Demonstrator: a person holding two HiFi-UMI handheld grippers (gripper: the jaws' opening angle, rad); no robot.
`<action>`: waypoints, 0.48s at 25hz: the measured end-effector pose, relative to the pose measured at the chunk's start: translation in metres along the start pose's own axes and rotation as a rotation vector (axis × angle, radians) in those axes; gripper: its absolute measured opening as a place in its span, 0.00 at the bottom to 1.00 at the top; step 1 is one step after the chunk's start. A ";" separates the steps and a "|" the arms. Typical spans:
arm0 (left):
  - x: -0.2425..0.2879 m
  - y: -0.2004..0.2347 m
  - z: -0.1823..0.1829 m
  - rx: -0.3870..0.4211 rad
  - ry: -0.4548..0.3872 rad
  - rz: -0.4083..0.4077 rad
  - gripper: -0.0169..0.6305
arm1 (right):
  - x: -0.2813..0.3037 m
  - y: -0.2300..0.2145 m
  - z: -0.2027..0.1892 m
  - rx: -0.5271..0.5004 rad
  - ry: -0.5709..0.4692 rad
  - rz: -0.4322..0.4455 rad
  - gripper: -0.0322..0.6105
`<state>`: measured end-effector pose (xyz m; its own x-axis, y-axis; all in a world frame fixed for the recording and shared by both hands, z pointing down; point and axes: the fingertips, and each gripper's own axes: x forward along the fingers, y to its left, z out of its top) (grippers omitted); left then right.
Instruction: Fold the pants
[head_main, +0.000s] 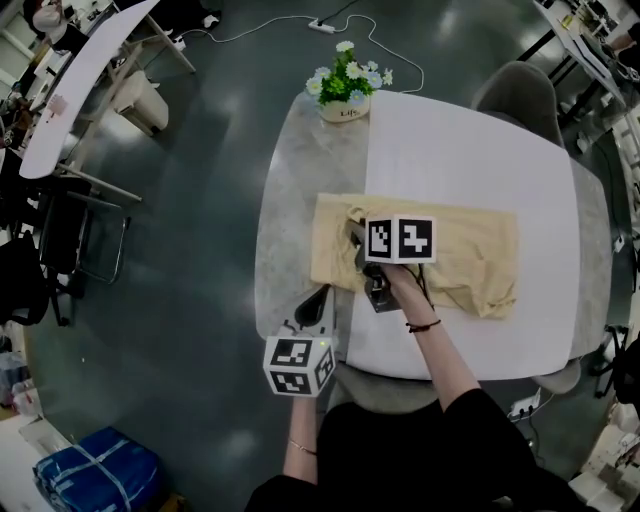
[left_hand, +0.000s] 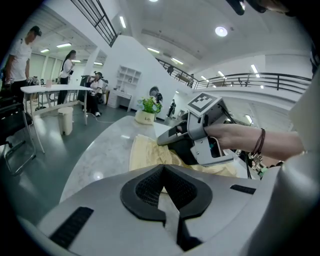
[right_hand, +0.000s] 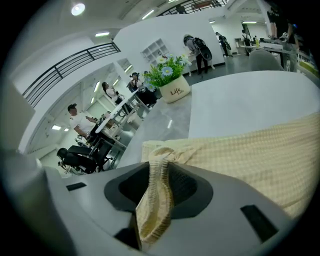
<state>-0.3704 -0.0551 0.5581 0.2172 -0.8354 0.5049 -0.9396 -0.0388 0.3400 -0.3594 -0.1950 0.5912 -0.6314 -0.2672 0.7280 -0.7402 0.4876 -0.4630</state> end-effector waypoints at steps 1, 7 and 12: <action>0.000 0.000 0.000 -0.001 0.000 0.000 0.04 | 0.002 0.001 -0.001 -0.003 0.004 -0.001 0.20; -0.001 0.000 0.000 -0.003 -0.002 -0.002 0.04 | 0.007 0.012 -0.008 -0.020 0.013 0.034 0.26; -0.003 0.000 -0.002 0.001 0.002 -0.004 0.04 | 0.006 0.019 -0.010 -0.045 -0.010 0.046 0.35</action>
<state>-0.3707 -0.0518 0.5578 0.2213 -0.8344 0.5048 -0.9390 -0.0426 0.3414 -0.3751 -0.1787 0.5918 -0.6666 -0.2521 0.7015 -0.6996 0.5362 -0.4722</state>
